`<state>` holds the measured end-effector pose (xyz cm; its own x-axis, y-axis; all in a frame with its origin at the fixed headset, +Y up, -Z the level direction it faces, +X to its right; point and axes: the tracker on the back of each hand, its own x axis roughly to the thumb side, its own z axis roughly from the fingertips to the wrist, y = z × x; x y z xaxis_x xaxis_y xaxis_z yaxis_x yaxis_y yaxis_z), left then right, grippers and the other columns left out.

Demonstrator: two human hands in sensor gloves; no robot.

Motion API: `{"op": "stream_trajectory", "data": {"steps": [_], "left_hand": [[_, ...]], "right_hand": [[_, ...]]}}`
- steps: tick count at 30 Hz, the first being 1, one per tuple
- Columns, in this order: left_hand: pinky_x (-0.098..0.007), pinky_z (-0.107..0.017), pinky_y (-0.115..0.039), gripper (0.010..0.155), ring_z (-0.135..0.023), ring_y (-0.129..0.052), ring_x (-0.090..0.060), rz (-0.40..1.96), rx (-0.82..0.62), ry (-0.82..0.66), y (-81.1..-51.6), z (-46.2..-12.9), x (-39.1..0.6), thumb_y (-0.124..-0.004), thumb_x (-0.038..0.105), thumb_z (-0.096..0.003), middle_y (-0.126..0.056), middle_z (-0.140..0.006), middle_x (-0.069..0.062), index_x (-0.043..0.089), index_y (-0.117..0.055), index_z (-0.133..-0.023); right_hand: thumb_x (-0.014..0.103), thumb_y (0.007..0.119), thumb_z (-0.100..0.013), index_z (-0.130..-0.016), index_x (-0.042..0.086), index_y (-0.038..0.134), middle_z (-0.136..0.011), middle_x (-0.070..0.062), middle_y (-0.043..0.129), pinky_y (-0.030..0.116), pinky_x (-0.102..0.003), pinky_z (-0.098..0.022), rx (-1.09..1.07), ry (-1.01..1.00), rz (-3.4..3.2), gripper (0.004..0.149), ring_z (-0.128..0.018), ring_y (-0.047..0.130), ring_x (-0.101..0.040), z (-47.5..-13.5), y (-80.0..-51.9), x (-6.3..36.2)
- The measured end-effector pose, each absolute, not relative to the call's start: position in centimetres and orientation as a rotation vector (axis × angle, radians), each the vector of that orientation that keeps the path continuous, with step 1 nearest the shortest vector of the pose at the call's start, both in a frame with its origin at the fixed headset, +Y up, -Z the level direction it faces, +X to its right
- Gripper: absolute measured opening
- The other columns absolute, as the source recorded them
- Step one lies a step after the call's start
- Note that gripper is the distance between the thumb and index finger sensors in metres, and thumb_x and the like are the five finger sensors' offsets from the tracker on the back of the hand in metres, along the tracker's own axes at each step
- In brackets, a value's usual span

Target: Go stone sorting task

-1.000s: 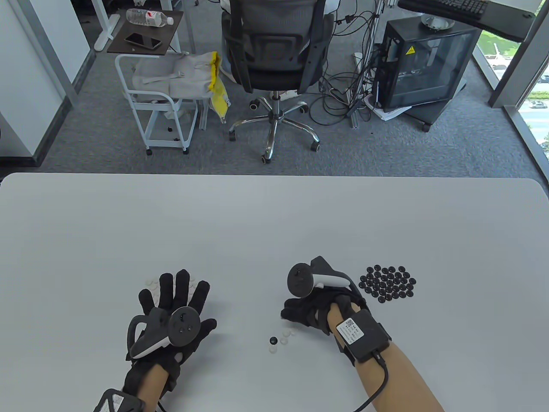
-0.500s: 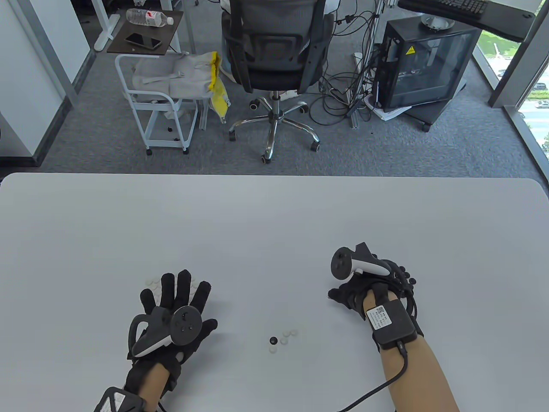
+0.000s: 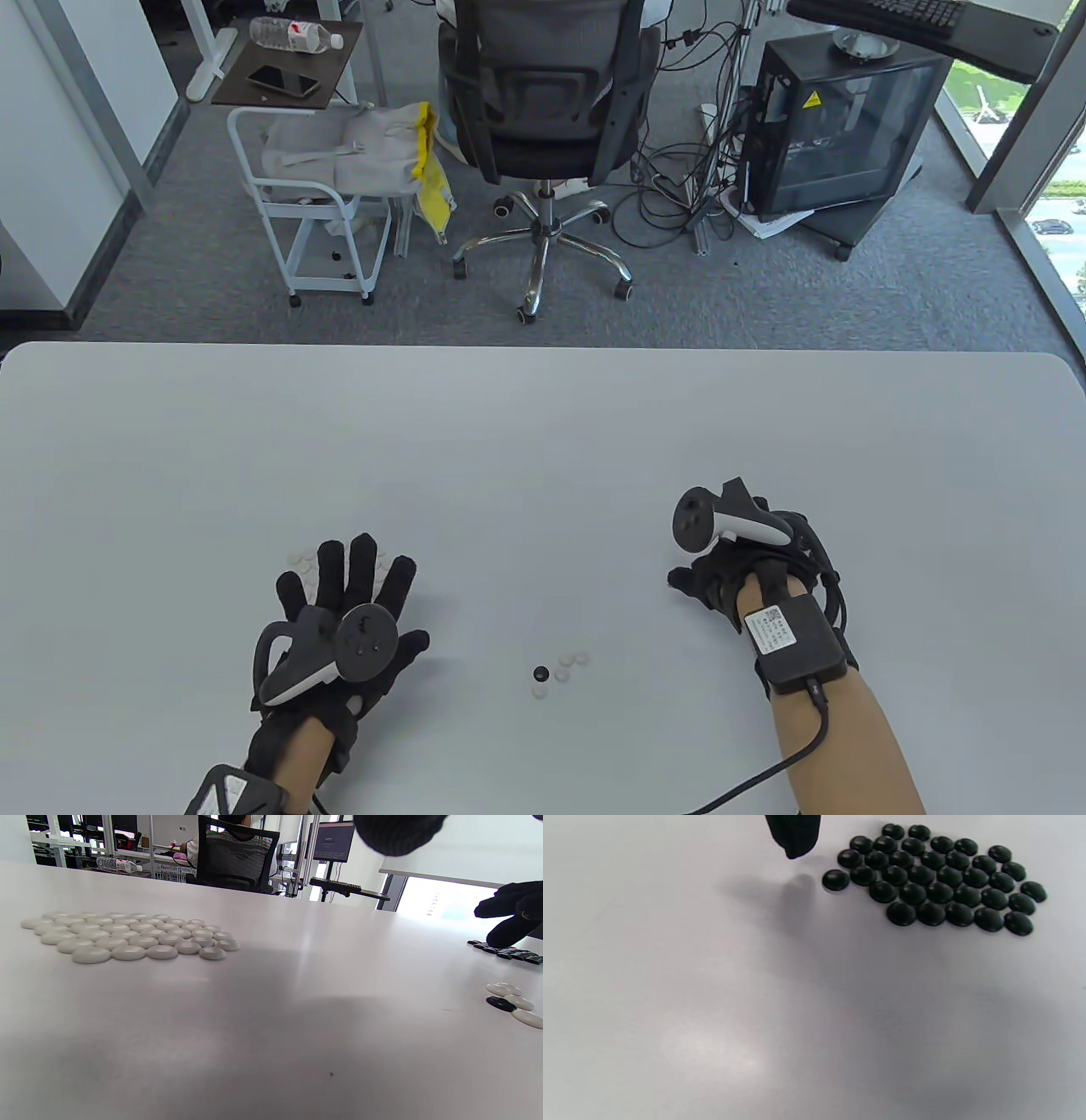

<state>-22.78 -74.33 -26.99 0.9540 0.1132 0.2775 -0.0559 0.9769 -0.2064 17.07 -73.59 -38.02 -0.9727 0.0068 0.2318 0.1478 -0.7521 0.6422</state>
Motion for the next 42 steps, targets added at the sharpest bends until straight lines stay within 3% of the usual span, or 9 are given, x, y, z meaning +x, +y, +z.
{"op": "stream_trajectory", "data": {"steps": [6, 12, 22, 26, 32, 42], "left_hand": [[-0.082, -0.05, 0.001, 0.08, -0.096, 0.014, -0.054, 0.087, -0.206, -0.29, -74.4, -27.0, -22.8, -0.056, 0.056, -0.0575, 0.012, -0.114, -0.023, 0.022, -0.016, -0.118], [-0.082, -0.05, 0.001, 0.08, -0.096, 0.014, -0.054, 0.085, -0.203, -0.291, -74.4, -27.0, -22.8, -0.056, 0.056, -0.0575, 0.012, -0.114, -0.023, 0.022, -0.016, -0.118], [-0.082, -0.05, 0.001, 0.081, -0.096, 0.014, -0.054, 0.093, -0.197, -0.292, -74.5, -27.0, -22.9, -0.056, 0.056, -0.0576, 0.012, -0.114, -0.023, 0.022, -0.016, -0.118], [-0.082, -0.05, 0.001, 0.081, -0.096, 0.014, -0.054, 0.097, -0.196, -0.29, -74.5, -27.0, -23.0, -0.056, 0.056, -0.0575, 0.012, -0.114, -0.023, 0.022, -0.016, -0.118], [-0.082, -0.05, 0.001, 0.081, -0.096, 0.014, -0.054, 0.096, -0.202, -0.288, -74.5, -27.0, -23.1, -0.056, 0.056, -0.0575, 0.012, -0.114, -0.023, 0.022, -0.016, -0.118], [-0.082, -0.05, 0.001, 0.08, -0.096, 0.015, -0.054, 0.109, -0.195, -0.285, -74.5, -27.1, -23.3, -0.056, 0.056, -0.0577, 0.012, -0.114, -0.023, 0.022, -0.016, -0.118]], "right_hand": [[0.05, 0.052, -0.061, -0.109, 0.01, 0.073, -0.116, -0.037, 0.013, 0.011, -0.09, -0.056, -0.748, -1.119, -2.846, 0.066, -0.093, -0.002, -0.064, -35.5, -72.0, 12.1], [0.05, 0.051, -0.062, -0.112, 0.011, 0.067, -0.115, -0.038, 0.01, 0.012, -0.09, -0.056, -1.083, -1.175, -2.745, 0.066, -0.093, -0.002, -0.065, -32.1, -72.4, 7.1], [0.051, 0.049, -0.061, -0.116, 0.011, 0.055, -0.112, -0.04, 0.002, 0.011, -0.09, -0.056, -1.207, -1.312, -2.647, 0.068, -0.091, -0.006, -0.066, -30.9, -76.3, 3.7], [0.05, 0.049, -0.061, -0.117, 0.012, 0.053, -0.112, -0.04, 0.001, 0.01, -0.09, -0.056, -1.19, -1.313, -2.676, 0.067, -0.09, -0.007, -0.065, -31.4, -76.9, 3.3], [0.05, 0.049, -0.061, -0.117, 0.011, 0.055, -0.113, -0.039, 0.002, 0.009, -0.09, -0.056, -0.966, -1.224, -2.792, 0.069, -0.091, -0.007, -0.065, -34.5, -76.4, 5.0], [0.051, 0.048, -0.061, -0.115, 0.002, 0.061, -0.113, -0.041, 0.006, 0.009, -0.09, -0.055, -0.346, -1.207, -3.045, 0.075, -0.091, -0.006, -0.066, -40.0, -75.8, 14.4]]}}
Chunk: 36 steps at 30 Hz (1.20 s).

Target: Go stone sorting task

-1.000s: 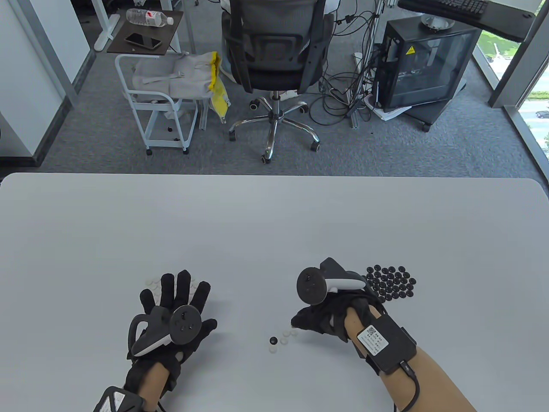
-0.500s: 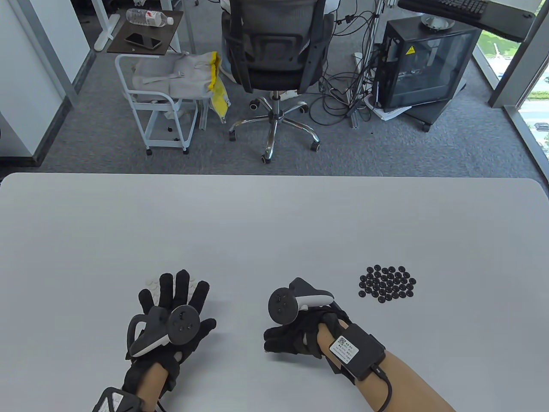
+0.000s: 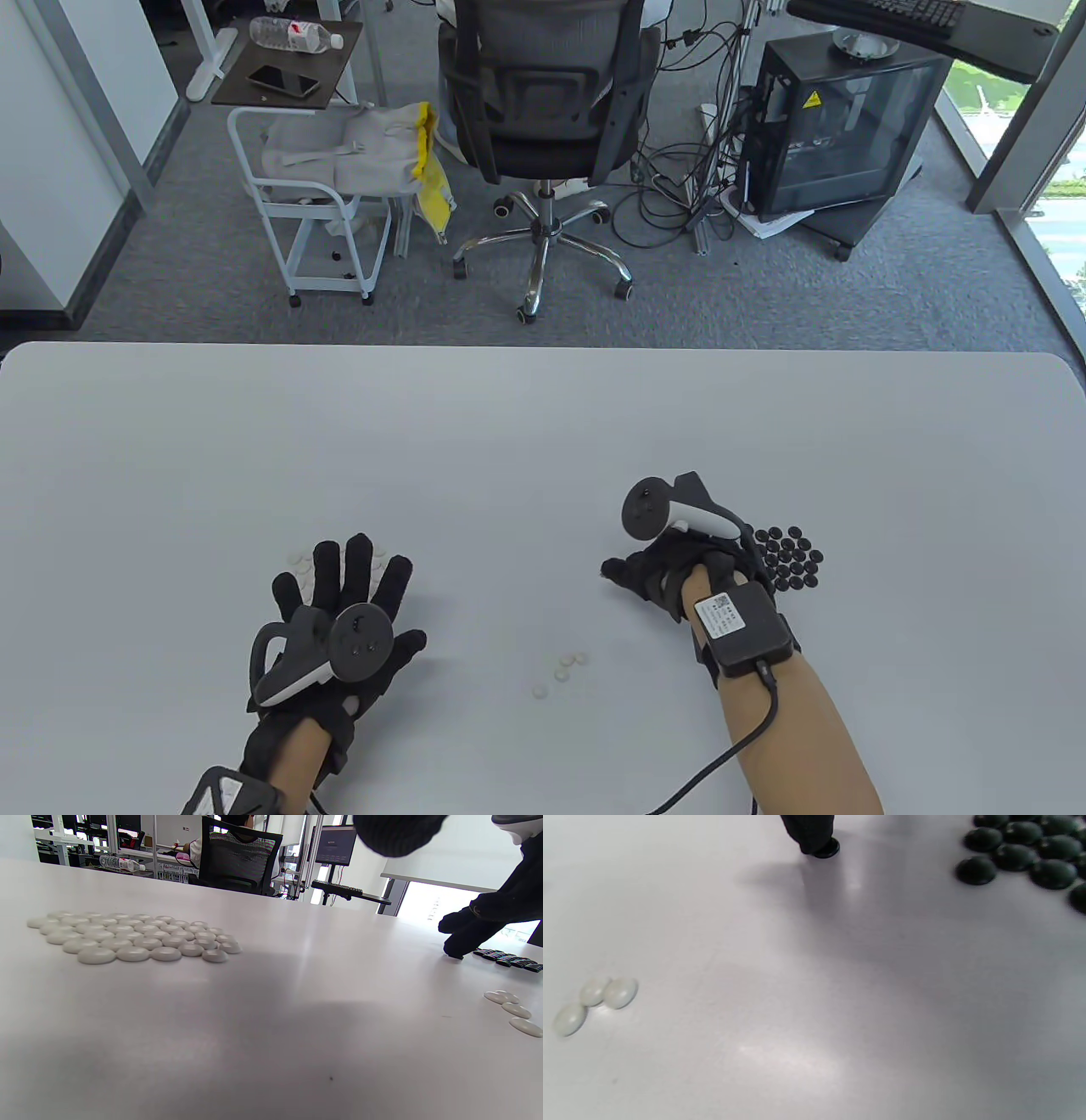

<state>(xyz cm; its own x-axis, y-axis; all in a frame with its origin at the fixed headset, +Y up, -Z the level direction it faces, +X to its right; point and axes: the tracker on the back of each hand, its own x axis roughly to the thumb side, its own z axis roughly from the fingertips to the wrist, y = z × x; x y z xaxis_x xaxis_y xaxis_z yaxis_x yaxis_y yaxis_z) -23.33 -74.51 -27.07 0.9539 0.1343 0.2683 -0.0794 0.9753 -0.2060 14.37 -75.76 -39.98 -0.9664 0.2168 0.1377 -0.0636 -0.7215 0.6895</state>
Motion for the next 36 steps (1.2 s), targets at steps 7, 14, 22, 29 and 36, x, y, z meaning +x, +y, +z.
{"op": "stream_trajectory", "data": {"steps": [7, 14, 22, 29, 36], "left_hand": [[-0.082, -0.05, 0.001, 0.081, -0.096, 0.015, -0.054, 0.102, -0.199, -0.287, -74.6, -27.1, -23.3, -0.056, 0.056, -0.0576, 0.012, -0.114, -0.023, 0.022, -0.016, -0.118], [-0.082, -0.05, 0.001, 0.08, -0.096, 0.014, -0.054, 0.101, -0.2, -0.286, -74.6, -27.1, -23.3, -0.056, 0.056, -0.0576, 0.012, -0.114, -0.023, 0.022, -0.016, -0.118], [-0.082, -0.05, 0.001, 0.08, -0.096, 0.015, -0.054, 0.102, -0.197, -0.289, -74.6, -27.0, -23.3, -0.056, 0.056, -0.0576, 0.012, -0.114, -0.023, 0.022, -0.016, -0.118], [-0.082, -0.05, 0.001, 0.081, -0.096, 0.014, -0.054, 0.093, -0.19, -0.302, -74.6, -26.9, -22.9, -0.056, 0.056, -0.0576, 0.012, -0.114, -0.023, 0.022, -0.016, -0.118], [-0.082, -0.05, 0.001, 0.08, -0.096, 0.015, -0.054, 0.083, -0.148, -0.328, -74.0, -26.4, -22.3, -0.056, 0.057, -0.0575, 0.012, -0.114, -0.024, 0.021, -0.017, -0.119]], "right_hand": [[0.051, 0.048, -0.061, -0.114, -0.003, 0.062, -0.113, -0.043, 0.01, 0.01, -0.091, -0.055, 0.201, 1.026, 2.738, 0.077, -0.092, -0.004, -0.066, -40.3, -75.9, 17.3], [0.052, 0.047, -0.061, -0.113, -0.006, 0.063, -0.113, -0.044, 0.014, 0.011, -0.091, -0.055, 0.131, 0.99, 2.739, 0.079, -0.093, -0.002, -0.067, -40.4, -75.9, 19.1], [0.052, 0.048, -0.061, -0.114, -0.007, 0.06, -0.113, -0.045, 0.012, 0.011, -0.091, -0.055, 0.259, 0.892, 2.708, 0.08, -0.092, -0.003, -0.067, -39.8, -73.7, 18.0], [0.053, 0.046, -0.061, -0.119, -0.007, 0.042, -0.113, -0.047, 0.011, 0.01, -0.091, -0.056, 0.611, 0.745, 2.781, 0.083, -0.093, -0.003, -0.068, -36.9, -67.9, 14.7], [0.053, 0.045, -0.061, -0.119, -0.006, 0.023, -0.113, -0.047, 0.008, 0.01, -0.09, -0.056, 0.887, 0.481, 2.875, 0.086, -0.092, -0.004, -0.068, -32.0, -64.4, 13.4]]}}
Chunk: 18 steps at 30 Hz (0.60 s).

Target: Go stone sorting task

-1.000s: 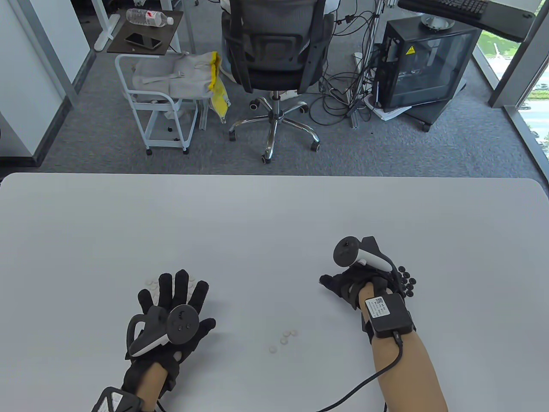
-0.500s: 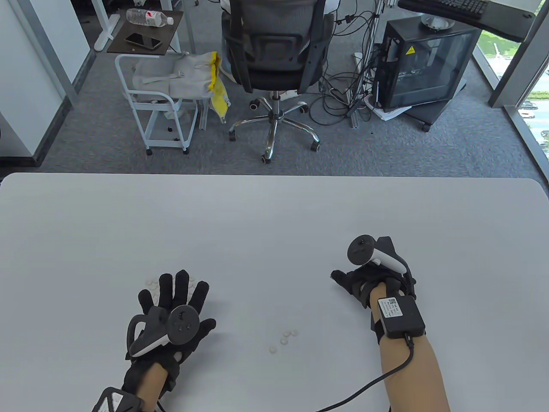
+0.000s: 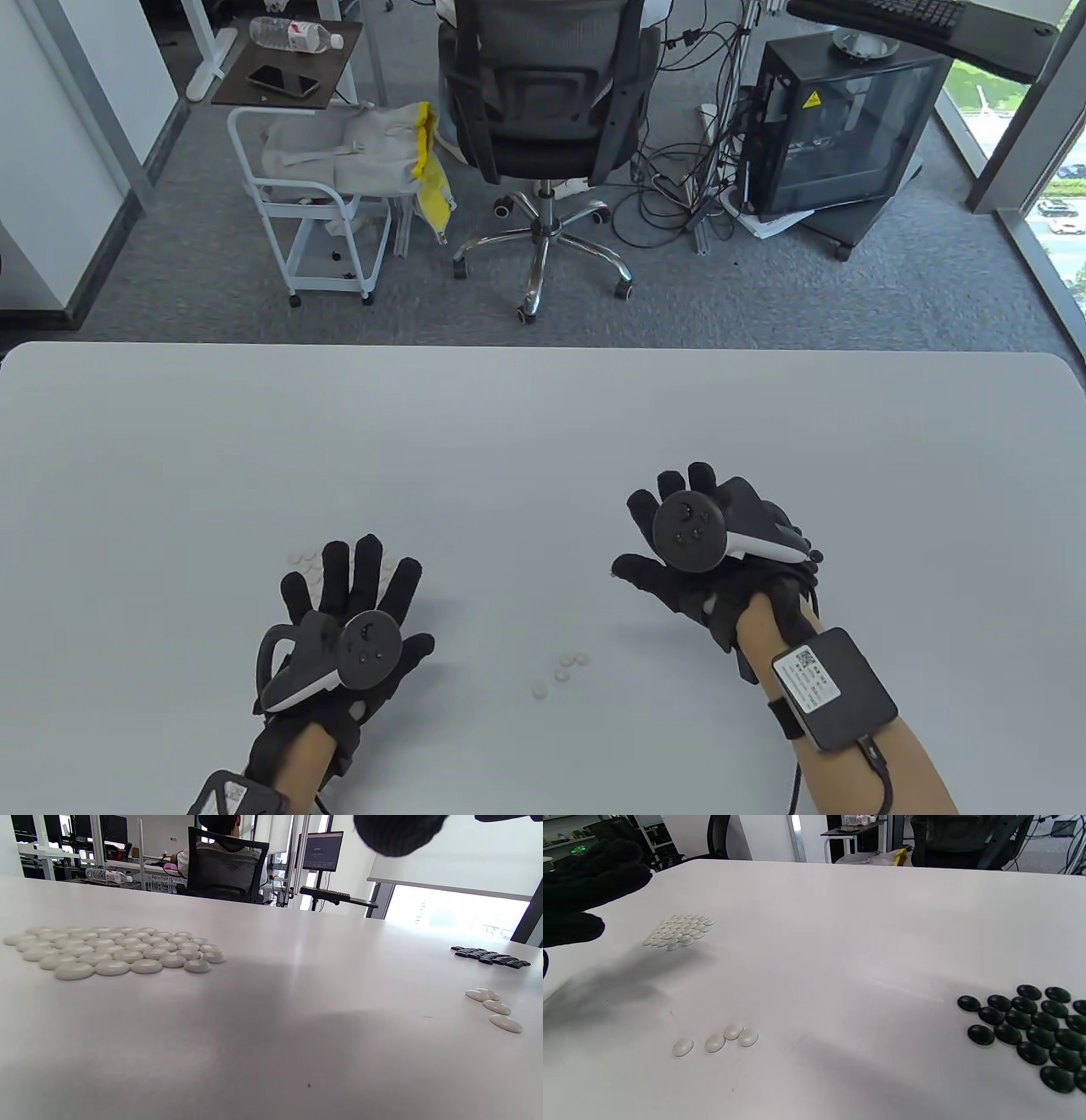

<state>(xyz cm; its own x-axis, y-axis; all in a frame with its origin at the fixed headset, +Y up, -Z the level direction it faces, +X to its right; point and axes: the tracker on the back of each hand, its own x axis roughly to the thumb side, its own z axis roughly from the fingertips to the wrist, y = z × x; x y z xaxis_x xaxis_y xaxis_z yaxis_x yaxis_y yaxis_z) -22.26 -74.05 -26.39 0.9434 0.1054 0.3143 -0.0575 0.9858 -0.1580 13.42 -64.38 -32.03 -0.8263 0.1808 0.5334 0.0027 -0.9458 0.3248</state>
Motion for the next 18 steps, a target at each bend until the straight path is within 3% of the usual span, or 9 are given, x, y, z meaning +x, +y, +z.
{"op": "stream_trajectory", "data": {"steps": [5, 11, 18], "left_hand": [[-0.082, -0.05, 0.001, 0.08, -0.095, 0.016, -0.053, 0.074, -0.088, -0.349, -73.5, -25.9, -21.6, -0.056, 0.057, -0.0575, 0.012, -0.114, -0.023, 0.021, -0.018, -0.119], [-0.082, -0.049, 0.001, 0.08, -0.094, 0.016, -0.054, 0.065, -0.069, -0.352, -73.5, -25.7, -21.3, -0.055, 0.057, -0.0573, 0.012, -0.114, -0.023, 0.022, -0.018, -0.119], [-0.082, -0.049, 0.002, 0.081, -0.094, 0.018, -0.053, 0.063, -0.093, -0.352, -74.1, -26.0, -21.2, -0.054, 0.059, -0.0572, 0.013, -0.114, -0.023, 0.022, -0.016, -0.119]], "right_hand": [[0.054, 0.044, -0.06, -0.117, -0.004, 0.012, -0.111, -0.047, 0.003, 0.008, -0.088, -0.056, 1.001, 0.251, 2.901, 0.087, -0.09, -0.006, -0.068, -29.3, -64.7, 13.9], [0.054, 0.045, -0.06, -0.116, -0.004, 0.011, -0.111, -0.047, 0.002, 0.004, -0.086, -0.054, 1.018, -0.04, 2.878, 0.087, -0.088, -0.009, -0.067, -26.8, -68.0, 16.2], [0.054, 0.046, -0.061, -0.115, -0.004, 0.009, -0.11, -0.047, 0.0, 0.003, -0.086, -0.054, 0.925, -0.007, 2.891, 0.087, -0.088, -0.009, -0.067, -26.4, -72.8, 18.3]]}}
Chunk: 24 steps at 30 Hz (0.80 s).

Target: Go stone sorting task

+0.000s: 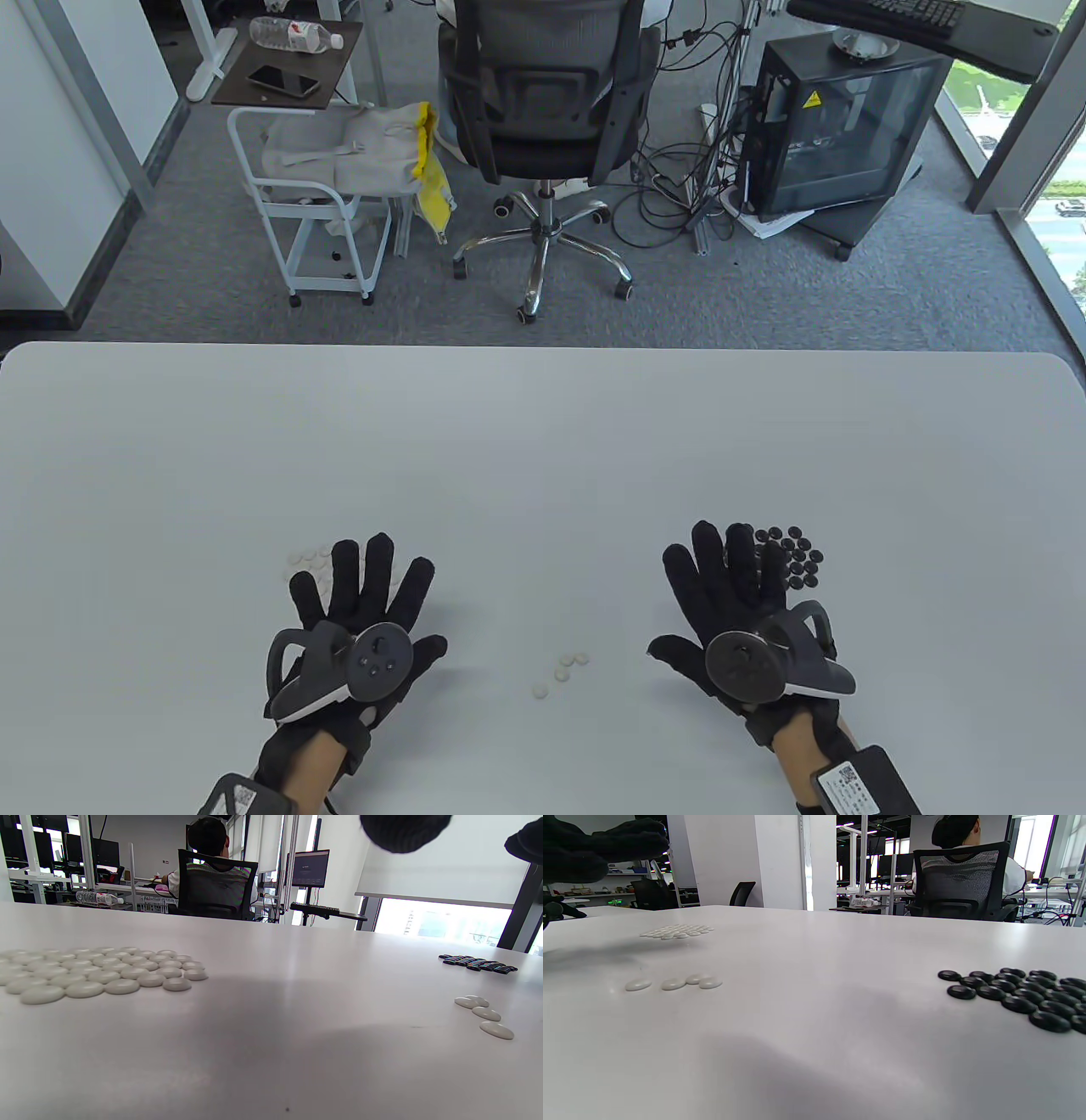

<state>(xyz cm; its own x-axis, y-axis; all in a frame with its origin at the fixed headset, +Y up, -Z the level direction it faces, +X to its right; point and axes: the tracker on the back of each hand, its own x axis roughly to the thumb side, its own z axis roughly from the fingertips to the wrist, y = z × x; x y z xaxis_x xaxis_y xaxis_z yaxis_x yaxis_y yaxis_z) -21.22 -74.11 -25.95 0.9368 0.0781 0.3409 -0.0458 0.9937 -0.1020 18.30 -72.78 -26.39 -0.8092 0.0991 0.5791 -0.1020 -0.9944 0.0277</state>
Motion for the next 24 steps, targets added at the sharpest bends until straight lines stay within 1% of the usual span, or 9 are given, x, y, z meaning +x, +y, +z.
{"op": "stream_trajectory", "data": {"steps": [4, 7, 18, 21, 24], "left_hand": [[-0.082, -0.048, 0.003, 0.082, -0.093, 0.018, -0.054, 0.046, -0.107, -0.357, -74.5, -26.1, -21.0, -0.054, 0.059, -0.0573, 0.014, -0.113, -0.023, 0.022, -0.015, -0.119], [-0.082, -0.048, 0.003, 0.083, -0.093, 0.018, -0.054, 0.033, -0.119, -0.362, -74.8, -26.2, -20.8, -0.054, 0.06, -0.0572, 0.015, -0.113, -0.023, 0.022, -0.013, -0.118], [-0.083, -0.048, 0.003, 0.084, -0.093, 0.018, -0.055, 0.026, -0.159, -0.365, -75.4, -26.4, -20.6, -0.054, 0.06, -0.0571, 0.016, -0.113, -0.025, 0.021, -0.011, -0.118], [-0.083, -0.048, 0.003, 0.083, -0.093, 0.018, -0.055, 0.025, -0.163, -0.362, -75.3, -26.4, -20.6, -0.054, 0.06, -0.0573, 0.014, -0.113, -0.025, 0.021, -0.012, -0.118], [-0.082, -0.048, 0.003, 0.083, -0.094, 0.018, -0.054, 0.044, -0.183, -0.346, -75.4, -27.1, -20.6, -0.055, 0.059, -0.0574, 0.013, -0.114, -0.025, 0.022, -0.013, -0.118]], "right_hand": [[0.054, 0.046, -0.061, -0.115, -0.004, 0.008, -0.109, -0.047, -0.002, 0.003, -0.086, -0.053, 0.908, 0.03, 2.898, 0.088, -0.088, -0.009, -0.067, -26.5, -74.1, 18.9], [0.054, 0.046, -0.061, -0.115, -0.004, 0.008, -0.109, -0.047, -0.002, 0.003, -0.086, -0.053, 0.913, 0.05, 2.905, 0.088, -0.088, -0.009, -0.067, -26.5, -74.5, 19.2], [0.055, 0.046, -0.061, -0.115, -0.004, 0.008, -0.109, -0.047, -0.002, 0.004, -0.088, -0.053, 0.877, 0.061, 2.913, 0.088, -0.089, -0.008, -0.068, -26.1, -74.6, 19.4], [0.055, 0.046, -0.061, -0.116, -0.004, 0.01, -0.109, -0.047, -0.001, 0.005, -0.088, -0.053, 0.867, 0.037, 2.911, 0.088, -0.089, -0.008, -0.068, -26.1, -74.5, 19.5], [0.054, 0.046, -0.061, -0.116, -0.004, 0.011, -0.11, -0.047, 0.0, 0.006, -0.088, -0.053, 0.861, 0.024, 2.894, 0.088, -0.09, -0.007, -0.068, -25.9, -74.3, 19.7]]}}
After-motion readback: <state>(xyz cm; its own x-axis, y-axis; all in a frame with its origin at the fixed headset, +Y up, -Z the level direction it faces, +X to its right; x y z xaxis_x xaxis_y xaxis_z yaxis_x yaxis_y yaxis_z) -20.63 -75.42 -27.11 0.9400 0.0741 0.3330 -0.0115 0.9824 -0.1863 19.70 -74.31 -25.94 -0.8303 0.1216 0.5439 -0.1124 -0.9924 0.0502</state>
